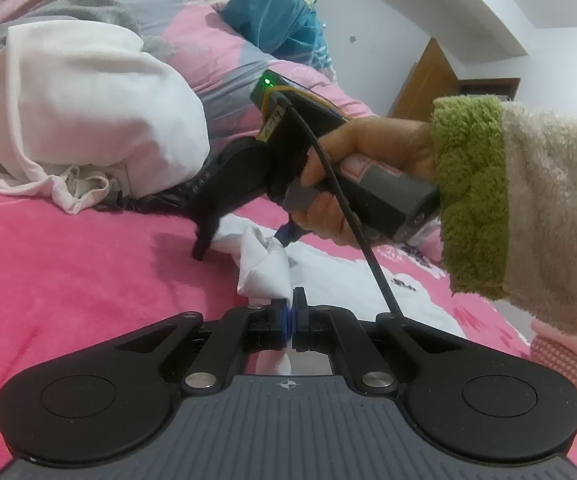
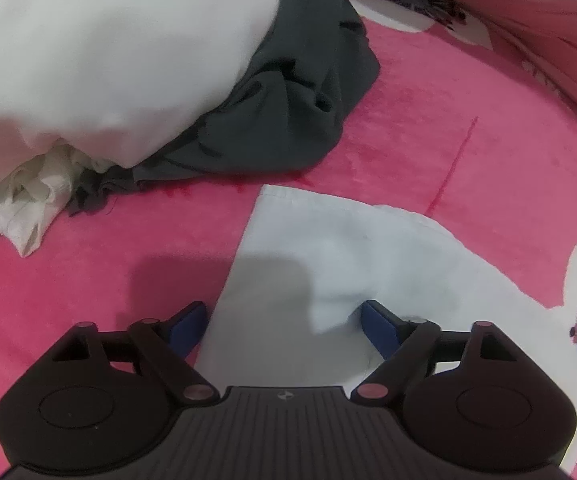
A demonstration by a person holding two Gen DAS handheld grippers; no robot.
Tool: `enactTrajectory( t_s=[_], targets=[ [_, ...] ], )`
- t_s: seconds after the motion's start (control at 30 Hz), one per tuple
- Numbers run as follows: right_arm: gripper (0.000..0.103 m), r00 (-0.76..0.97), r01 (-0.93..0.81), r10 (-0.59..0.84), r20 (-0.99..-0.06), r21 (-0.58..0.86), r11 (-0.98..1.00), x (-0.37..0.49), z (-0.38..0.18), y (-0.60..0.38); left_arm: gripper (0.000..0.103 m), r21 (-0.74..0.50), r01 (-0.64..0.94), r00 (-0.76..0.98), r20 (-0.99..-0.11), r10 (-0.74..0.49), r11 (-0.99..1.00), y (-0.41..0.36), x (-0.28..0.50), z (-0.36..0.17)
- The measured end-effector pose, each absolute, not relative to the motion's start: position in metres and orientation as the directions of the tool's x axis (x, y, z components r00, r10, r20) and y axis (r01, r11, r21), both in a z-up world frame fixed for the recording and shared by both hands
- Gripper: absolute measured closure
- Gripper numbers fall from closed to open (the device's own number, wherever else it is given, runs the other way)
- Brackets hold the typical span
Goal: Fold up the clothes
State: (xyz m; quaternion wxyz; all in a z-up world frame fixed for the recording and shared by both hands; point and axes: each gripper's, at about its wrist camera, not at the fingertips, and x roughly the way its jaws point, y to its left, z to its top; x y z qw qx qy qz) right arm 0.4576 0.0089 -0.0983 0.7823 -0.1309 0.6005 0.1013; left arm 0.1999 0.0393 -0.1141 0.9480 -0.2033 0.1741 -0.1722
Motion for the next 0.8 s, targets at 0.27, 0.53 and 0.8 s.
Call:
enactTrajectory(
  t_s=[0.27, 0.53, 0.8],
  targets=[
    [0.097, 0.316, -0.283, 0.038, -0.948, -0.056, 0.957, 0.445, -0.093, -0.019, 0.103, -0.405, 0.297, 0.887, -0.217, -0.407, 0.865, 0.034, 0.189, -0.107],
    [0.099, 0.409, -0.237, 0.177, -0.895, 0.083, 0.968, 0.426, -0.055, -0.076, 0.103, -0.296, 0.372, 0.88, -0.187, -0.436, 0.88, 0.011, 0.173, -0.089],
    [0.099, 0.508, -0.192, 0.324, -0.798, 0.262, 0.946, 0.404, -0.017, -0.168, 0.103, -0.226, 0.476, 0.83, -0.203, -0.519, 0.85, -0.039, 0.17, -0.075]
  ],
)
